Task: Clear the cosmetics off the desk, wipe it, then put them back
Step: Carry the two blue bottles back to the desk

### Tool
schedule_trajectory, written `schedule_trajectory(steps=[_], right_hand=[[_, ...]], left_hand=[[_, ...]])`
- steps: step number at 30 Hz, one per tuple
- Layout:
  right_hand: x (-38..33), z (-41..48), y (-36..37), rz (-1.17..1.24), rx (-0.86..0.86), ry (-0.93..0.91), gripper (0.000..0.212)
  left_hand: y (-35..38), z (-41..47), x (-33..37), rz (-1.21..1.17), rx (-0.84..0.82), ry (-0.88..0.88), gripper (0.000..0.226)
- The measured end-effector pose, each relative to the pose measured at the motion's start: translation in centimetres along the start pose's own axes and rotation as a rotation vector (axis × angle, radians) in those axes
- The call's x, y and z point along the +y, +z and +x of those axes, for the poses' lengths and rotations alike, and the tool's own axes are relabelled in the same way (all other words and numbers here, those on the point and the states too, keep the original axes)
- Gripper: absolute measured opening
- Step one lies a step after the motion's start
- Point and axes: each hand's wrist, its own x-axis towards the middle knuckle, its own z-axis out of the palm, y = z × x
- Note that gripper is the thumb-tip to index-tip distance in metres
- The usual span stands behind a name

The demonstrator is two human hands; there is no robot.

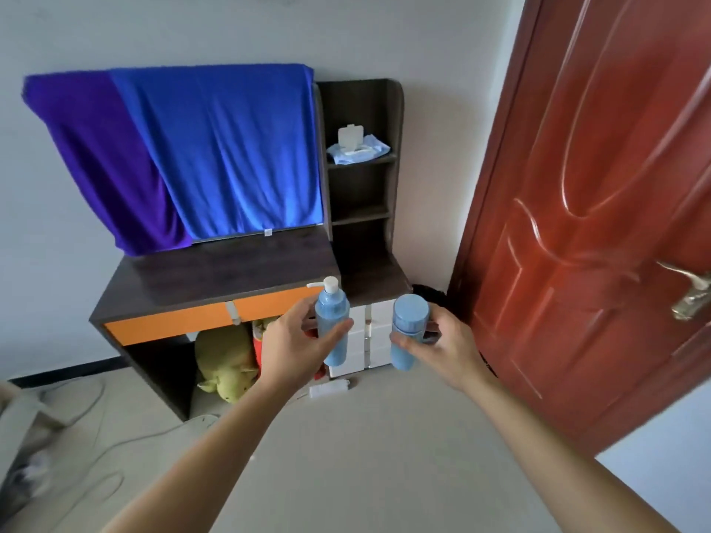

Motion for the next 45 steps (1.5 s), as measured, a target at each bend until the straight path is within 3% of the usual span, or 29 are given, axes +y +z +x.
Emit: schedule_trajectory(steps=[9, 20, 26, 33, 39, 45], right_hand=[[-0.9, 14.1, 10.1, -0.019, -0.117, -0.050, 0.055], [1.8, 39.1, 18.4, -0.002, -0.134, -0.060, 0.069], [1.1, 49.7, 22.1, 0.045, -0.104, -0.030, 0.056], [2.3, 57.6, 27.5, -0.041, -0.088, 0.089, 0.053], [3.7, 61.7, 30.0, -0.071, -0.005, 0.253, 0.048], [6.9, 63.1, 31.9, 0.022, 0.078, 0.372, 0.059]], left_hand=[[-2.9, 10.5, -9.7, 0.002, 0.055, -0.110, 0.055], [-1.0, 33.2, -18.5, 0.002, 0.100, -0.246, 0.053], [-0.5, 42.4, -22.8, -0.052, 0.086, -0.310, 0.046], [0.0, 51.2, -29.9, -0.101, -0.012, -0.361, 0.054], [1.2, 57.9, -34.9, -0.157, -0.157, -0.387, 0.044], [5.5, 60.2, -38.5, -0.161, -0.229, -0.455, 0.037]])
